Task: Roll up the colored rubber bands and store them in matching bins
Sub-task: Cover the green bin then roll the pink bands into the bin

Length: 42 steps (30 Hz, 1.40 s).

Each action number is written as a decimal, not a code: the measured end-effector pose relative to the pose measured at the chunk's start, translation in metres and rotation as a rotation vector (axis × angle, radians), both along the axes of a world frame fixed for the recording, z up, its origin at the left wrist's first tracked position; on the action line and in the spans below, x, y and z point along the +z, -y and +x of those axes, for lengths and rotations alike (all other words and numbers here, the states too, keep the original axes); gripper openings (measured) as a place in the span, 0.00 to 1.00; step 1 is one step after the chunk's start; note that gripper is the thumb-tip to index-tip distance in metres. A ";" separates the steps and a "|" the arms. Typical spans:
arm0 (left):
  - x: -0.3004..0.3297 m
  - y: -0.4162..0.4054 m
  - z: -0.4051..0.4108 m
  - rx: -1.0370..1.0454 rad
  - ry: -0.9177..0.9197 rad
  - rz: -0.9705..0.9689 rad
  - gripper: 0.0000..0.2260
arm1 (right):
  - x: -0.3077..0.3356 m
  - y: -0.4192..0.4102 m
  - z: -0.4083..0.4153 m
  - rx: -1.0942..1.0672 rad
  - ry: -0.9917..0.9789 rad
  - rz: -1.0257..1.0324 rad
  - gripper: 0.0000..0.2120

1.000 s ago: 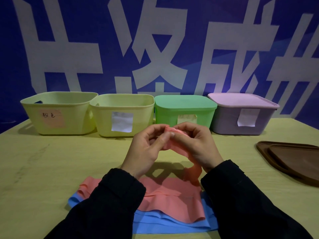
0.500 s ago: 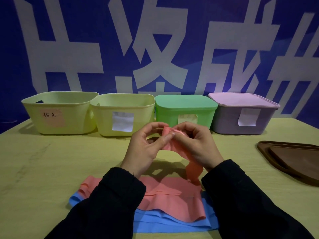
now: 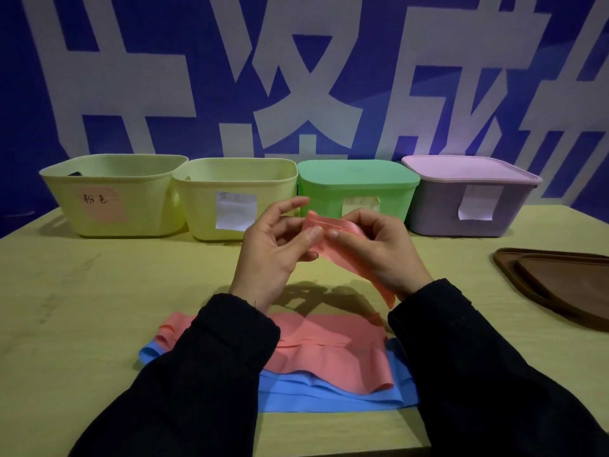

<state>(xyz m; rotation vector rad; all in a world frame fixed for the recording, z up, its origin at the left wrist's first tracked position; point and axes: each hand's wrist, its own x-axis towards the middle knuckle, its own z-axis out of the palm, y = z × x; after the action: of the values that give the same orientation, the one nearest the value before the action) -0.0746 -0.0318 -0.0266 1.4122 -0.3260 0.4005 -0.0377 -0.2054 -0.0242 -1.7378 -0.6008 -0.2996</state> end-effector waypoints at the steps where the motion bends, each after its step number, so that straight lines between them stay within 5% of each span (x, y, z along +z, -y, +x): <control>1: 0.000 0.000 0.001 0.009 -0.005 -0.007 0.13 | 0.000 0.000 0.000 0.010 -0.006 0.007 0.06; 42: -0.004 -0.001 0.003 0.078 0.077 0.099 0.08 | 0.010 -0.001 -0.009 0.018 -0.025 -0.051 0.14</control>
<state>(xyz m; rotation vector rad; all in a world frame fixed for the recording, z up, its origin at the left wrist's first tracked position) -0.0718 -0.0309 -0.0310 1.5119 -0.3581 0.5101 -0.0466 -0.2048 -0.0141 -1.7813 -0.6102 -0.2513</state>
